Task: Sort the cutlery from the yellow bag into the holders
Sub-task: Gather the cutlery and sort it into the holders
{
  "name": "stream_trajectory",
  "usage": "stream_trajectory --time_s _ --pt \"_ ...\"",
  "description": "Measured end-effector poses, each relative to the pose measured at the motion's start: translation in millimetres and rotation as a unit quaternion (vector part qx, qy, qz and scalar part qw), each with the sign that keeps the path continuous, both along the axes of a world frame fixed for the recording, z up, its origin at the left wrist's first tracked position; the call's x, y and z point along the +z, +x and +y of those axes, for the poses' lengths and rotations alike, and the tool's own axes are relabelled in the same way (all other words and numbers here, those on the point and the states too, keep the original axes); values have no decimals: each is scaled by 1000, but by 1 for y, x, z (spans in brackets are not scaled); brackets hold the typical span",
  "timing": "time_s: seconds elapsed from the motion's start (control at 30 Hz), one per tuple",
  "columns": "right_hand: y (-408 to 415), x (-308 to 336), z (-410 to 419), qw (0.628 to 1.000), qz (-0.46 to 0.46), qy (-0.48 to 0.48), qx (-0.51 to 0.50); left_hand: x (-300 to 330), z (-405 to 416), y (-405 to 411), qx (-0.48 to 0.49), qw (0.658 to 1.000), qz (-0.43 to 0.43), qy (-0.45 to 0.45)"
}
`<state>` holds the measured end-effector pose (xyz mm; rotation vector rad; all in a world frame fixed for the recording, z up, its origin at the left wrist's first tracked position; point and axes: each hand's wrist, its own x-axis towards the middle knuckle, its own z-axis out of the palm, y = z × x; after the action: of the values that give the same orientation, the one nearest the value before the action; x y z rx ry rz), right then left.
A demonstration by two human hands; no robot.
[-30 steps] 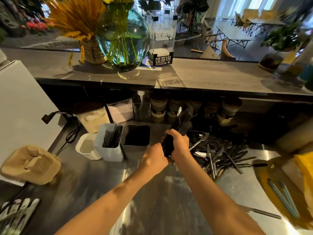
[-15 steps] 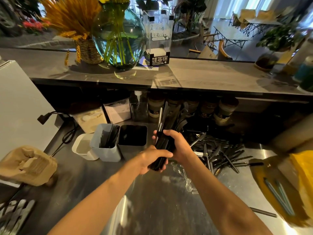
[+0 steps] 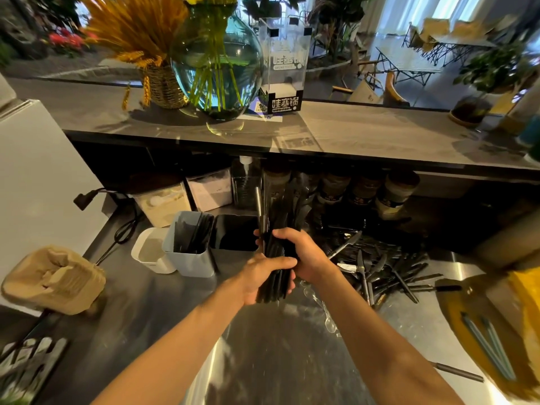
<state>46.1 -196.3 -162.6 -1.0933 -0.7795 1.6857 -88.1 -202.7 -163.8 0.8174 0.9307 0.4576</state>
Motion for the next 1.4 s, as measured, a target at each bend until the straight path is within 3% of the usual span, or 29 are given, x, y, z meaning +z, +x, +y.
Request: stream_trajectory --time_s 0.2,0.33,0.57,0.83,0.97,1.23,1.4 --pt "-24 0 3 985 -58 11 -163 -4 8 -10 74 996 25 32" --pt "-33 2 3 971 -106 41 -209 -6 9 -15 92 995 5 26" --pt "-32 10 4 982 -8 20 -187 -7 14 -26 109 994 17 14" --pt "-32 10 12 971 -38 -12 -236 -6 15 -30 161 987 -11 28" --pt "-32 10 16 974 1 10 -228 -7 19 -34 200 980 2 13" --pt "-48 10 25 965 -113 48 -230 -7 25 -28 198 977 57 55" --pt "-48 13 27 965 -101 72 -232 -7 30 -31 197 979 39 44"
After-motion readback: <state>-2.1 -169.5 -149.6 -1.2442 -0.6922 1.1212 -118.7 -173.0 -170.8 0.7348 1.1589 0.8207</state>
